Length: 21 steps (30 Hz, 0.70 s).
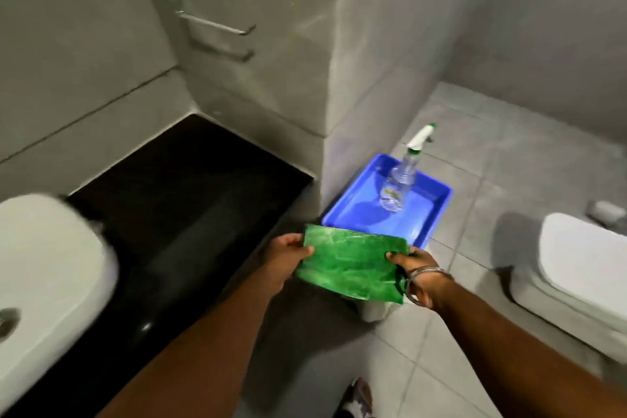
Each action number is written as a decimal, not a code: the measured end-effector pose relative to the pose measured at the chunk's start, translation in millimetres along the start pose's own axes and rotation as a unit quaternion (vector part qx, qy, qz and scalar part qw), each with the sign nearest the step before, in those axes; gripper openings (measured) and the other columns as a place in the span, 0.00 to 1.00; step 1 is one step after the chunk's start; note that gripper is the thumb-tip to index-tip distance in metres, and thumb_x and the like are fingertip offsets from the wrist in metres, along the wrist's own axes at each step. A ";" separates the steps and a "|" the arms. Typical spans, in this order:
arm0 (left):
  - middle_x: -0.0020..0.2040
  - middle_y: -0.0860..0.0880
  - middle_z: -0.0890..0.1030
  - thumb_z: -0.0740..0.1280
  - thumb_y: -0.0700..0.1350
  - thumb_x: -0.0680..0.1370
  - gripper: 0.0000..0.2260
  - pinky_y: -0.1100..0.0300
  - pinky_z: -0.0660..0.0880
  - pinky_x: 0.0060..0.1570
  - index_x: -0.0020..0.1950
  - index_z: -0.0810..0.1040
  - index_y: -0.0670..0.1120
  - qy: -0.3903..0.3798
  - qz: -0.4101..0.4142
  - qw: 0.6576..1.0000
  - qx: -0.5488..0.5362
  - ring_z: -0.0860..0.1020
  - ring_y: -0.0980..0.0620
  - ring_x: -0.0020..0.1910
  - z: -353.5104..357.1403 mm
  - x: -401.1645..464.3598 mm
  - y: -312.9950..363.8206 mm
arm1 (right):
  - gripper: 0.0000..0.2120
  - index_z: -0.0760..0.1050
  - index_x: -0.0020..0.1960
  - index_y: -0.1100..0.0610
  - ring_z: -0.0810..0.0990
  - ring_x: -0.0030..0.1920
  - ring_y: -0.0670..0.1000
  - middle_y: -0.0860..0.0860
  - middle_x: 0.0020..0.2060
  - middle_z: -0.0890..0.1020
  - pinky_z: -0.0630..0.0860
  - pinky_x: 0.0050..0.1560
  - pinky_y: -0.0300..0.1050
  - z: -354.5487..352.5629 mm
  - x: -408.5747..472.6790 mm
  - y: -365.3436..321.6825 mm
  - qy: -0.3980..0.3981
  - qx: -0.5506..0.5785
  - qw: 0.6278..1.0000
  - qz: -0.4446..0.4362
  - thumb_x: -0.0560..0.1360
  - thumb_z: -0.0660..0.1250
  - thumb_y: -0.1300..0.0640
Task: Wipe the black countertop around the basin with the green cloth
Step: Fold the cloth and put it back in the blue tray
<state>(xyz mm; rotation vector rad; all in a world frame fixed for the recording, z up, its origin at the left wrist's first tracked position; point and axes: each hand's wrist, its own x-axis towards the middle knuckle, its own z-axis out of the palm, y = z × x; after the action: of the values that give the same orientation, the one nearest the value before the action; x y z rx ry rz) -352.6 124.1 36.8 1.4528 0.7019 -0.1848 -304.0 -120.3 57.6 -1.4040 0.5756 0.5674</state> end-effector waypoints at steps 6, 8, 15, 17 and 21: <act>0.52 0.34 0.83 0.71 0.31 0.73 0.15 0.64 0.77 0.39 0.60 0.78 0.31 0.007 0.006 0.997 0.081 0.79 0.46 0.42 94.1 94.7 22.5 | 0.03 0.75 0.43 0.59 0.76 0.43 0.59 0.63 0.44 0.77 0.75 0.48 0.57 -48.8 86.1 -26.6 0.113 0.017 0.992 0.060 0.75 0.65 0.64; 0.54 0.33 0.82 0.71 0.31 0.73 0.16 0.58 0.77 0.45 0.60 0.78 0.31 -0.001 0.003 0.994 0.110 0.79 0.46 0.46 113.1 127.8 24.2 | 0.02 0.75 0.44 0.61 0.77 0.46 0.62 0.64 0.44 0.78 0.75 0.54 0.63 -55.3 114.2 -25.6 0.129 -0.017 0.990 0.061 0.75 0.67 0.64; 0.50 0.34 0.84 0.71 0.32 0.73 0.12 0.57 0.77 0.41 0.56 0.78 0.33 -0.059 -0.078 0.973 0.211 0.80 0.45 0.42 144.1 251.6 1.8 | 0.11 0.78 0.54 0.61 0.78 0.35 0.57 0.58 0.37 0.80 0.79 0.45 0.56 -50.5 209.3 -12.9 0.200 -0.052 0.974 0.091 0.71 0.71 0.62; 0.51 0.34 0.84 0.71 0.31 0.73 0.12 0.50 0.79 0.48 0.55 0.78 0.33 -0.079 -0.107 0.963 0.234 0.81 0.44 0.44 148.7 274.1 -7.4 | 0.11 0.77 0.53 0.60 0.81 0.39 0.61 0.60 0.40 0.81 0.80 0.47 0.62 -47.1 231.9 -5.3 0.219 -0.039 0.968 0.118 0.72 0.70 0.63; 0.56 0.34 0.83 0.72 0.33 0.72 0.16 0.46 0.78 0.57 0.60 0.77 0.34 -0.123 -0.152 0.930 0.312 0.82 0.40 0.52 155.0 293.0 -11.5 | 0.15 0.75 0.58 0.64 0.80 0.48 0.62 0.67 0.51 0.81 0.77 0.54 0.58 -44.4 257.9 7.4 0.233 -0.063 0.954 0.179 0.72 0.69 0.62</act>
<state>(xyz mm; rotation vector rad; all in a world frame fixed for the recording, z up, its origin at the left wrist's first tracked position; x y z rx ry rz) -77.0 61.9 -136.9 1.8693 0.6874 -0.8821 -120.1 -157.0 -125.0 -1.5749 1.2090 0.5657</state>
